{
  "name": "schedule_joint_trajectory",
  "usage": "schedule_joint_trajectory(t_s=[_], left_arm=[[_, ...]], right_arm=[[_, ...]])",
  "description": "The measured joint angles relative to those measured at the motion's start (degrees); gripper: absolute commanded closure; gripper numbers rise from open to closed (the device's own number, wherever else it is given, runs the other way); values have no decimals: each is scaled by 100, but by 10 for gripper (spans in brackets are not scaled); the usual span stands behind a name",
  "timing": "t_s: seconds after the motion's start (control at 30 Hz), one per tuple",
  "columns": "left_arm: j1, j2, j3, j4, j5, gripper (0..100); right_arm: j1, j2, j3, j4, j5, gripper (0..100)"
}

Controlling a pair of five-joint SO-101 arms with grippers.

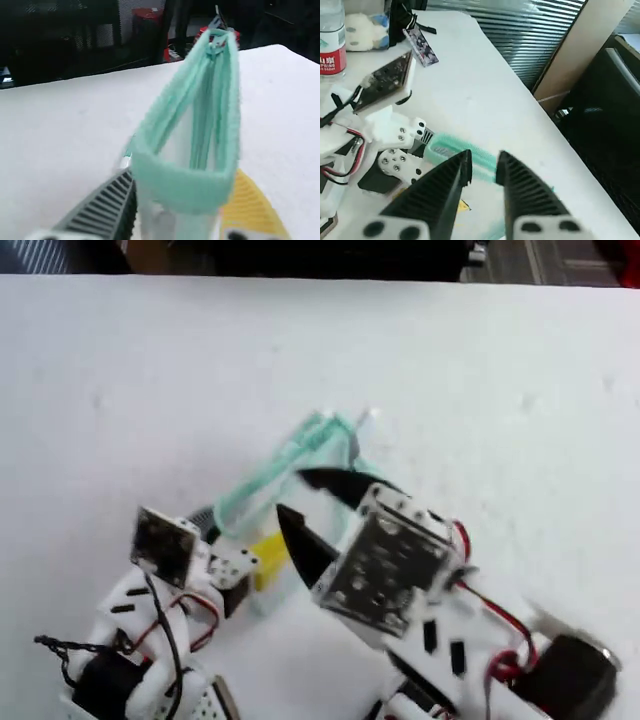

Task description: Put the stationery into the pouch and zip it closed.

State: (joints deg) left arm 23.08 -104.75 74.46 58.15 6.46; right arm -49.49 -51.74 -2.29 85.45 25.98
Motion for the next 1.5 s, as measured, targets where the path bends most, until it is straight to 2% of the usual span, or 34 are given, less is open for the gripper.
schedule_joint_trajectory(t_s=[0.13,0.23,0.4,0.63,0.77,0.87,1.07,1.2,1.5], left_arm=[[202,0,0,0,53,766],[246,0,0,70,-255,817],[246,0,0,105,-589,910],[273,0,0,105,-624,938],[273,0,0,105,-624,957],[273,0,0,105,-624,976],[273,0,0,105,-624,974],[273,0,0,105,-624,973],[273,0,0,105,-624,973]], right_arm=[[-62,589,-18,0,44,981],[-18,782,-18,44,62,983],[536,448,-53,53,62,983],[2374,-149,281,53,-62,983],[3560,-18,1503,-440,-536,983],[4044,-9,2752,-1116,-800,983],[4281,-114,4932,-2787,-932,983],[4352,-369,6022,-3798,-1345,983],[4413,-853,7288,-4703,-1512,983]])
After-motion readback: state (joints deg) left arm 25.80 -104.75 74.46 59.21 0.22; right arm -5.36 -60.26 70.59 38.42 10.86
